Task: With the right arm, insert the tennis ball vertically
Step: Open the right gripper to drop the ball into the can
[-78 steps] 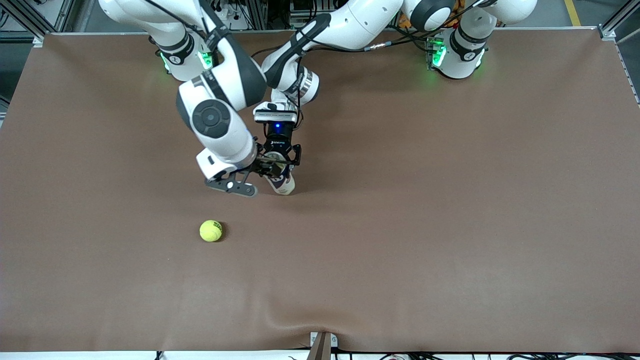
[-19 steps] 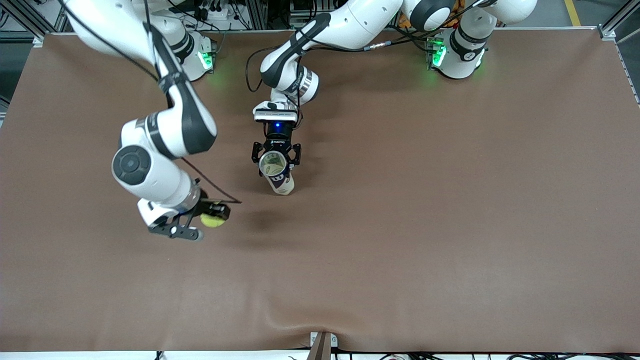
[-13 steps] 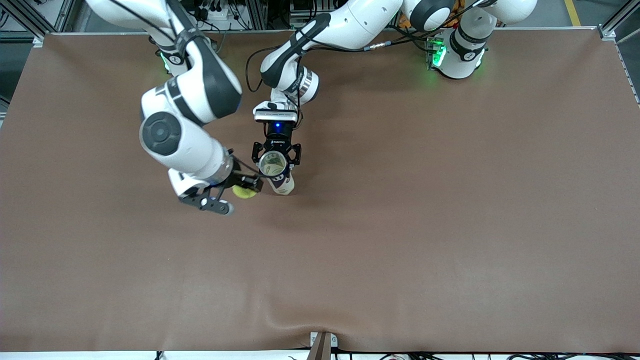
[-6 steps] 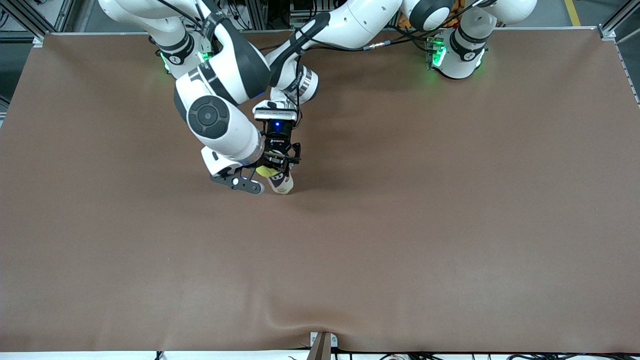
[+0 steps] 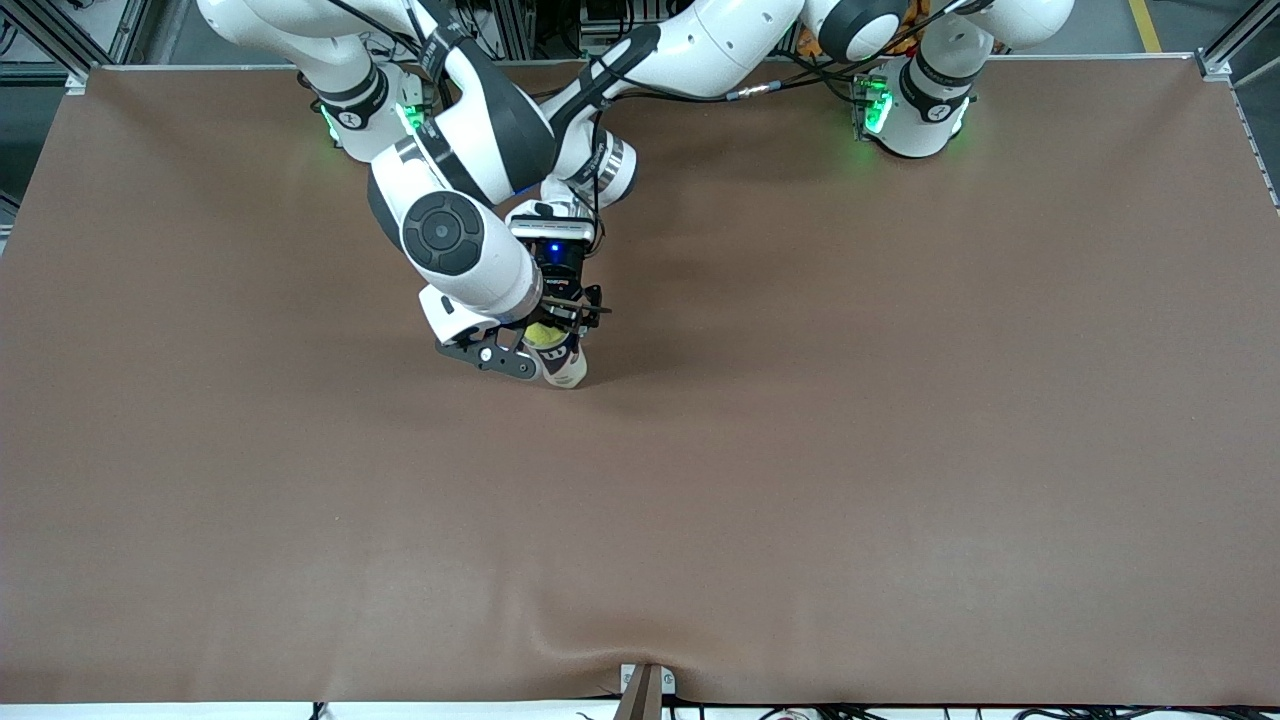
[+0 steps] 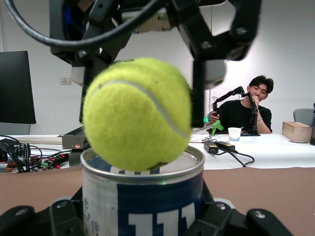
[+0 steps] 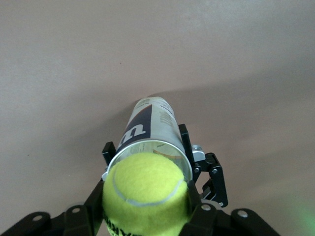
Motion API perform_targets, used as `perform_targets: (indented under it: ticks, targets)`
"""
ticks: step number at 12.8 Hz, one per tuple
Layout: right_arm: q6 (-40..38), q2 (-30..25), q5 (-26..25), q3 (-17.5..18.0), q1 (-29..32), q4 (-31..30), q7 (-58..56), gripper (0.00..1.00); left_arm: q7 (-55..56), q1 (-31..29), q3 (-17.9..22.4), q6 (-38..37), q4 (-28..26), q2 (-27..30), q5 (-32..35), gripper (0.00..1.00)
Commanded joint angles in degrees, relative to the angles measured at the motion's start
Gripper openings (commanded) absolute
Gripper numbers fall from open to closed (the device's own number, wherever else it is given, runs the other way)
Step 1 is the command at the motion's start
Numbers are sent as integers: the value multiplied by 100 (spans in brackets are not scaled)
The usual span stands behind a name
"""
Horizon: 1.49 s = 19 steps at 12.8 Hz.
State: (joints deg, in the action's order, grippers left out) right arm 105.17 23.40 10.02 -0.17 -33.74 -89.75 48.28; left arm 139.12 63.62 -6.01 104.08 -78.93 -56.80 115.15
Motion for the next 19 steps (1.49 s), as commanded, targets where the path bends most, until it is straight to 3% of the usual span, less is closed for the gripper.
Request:
perform_targets:
  ticks: [1, 6, 7, 8, 11, 19]
  targets:
    - [-5, -72, 35, -44, -54, -60, 128, 100, 186, 36, 12, -98, 45, -42, 95, 83]
    - [-102, -134, 27, -53, -45, -34, 164, 100, 186, 36, 21, -98, 45, -42, 95, 85]
    - [-102, -134, 9, -71, 7, -34, 146, 100, 186, 36, 21, -98, 53, -42, 95, 89]
    - [-93, -143, -87, -114, 60, -16, 120, 100, 186, 36, 12, -98, 45, -51, 95, 100]
    - [-76, -195, -771, -299, 350, 212, 41, 100, 195, 36, 12, -98, 45, -42, 34, 100]
    - [-190, -801, -914, -308, 2090, 370, -2374, 100, 151, 115, -67, -98, 10, 2, -168, 100]
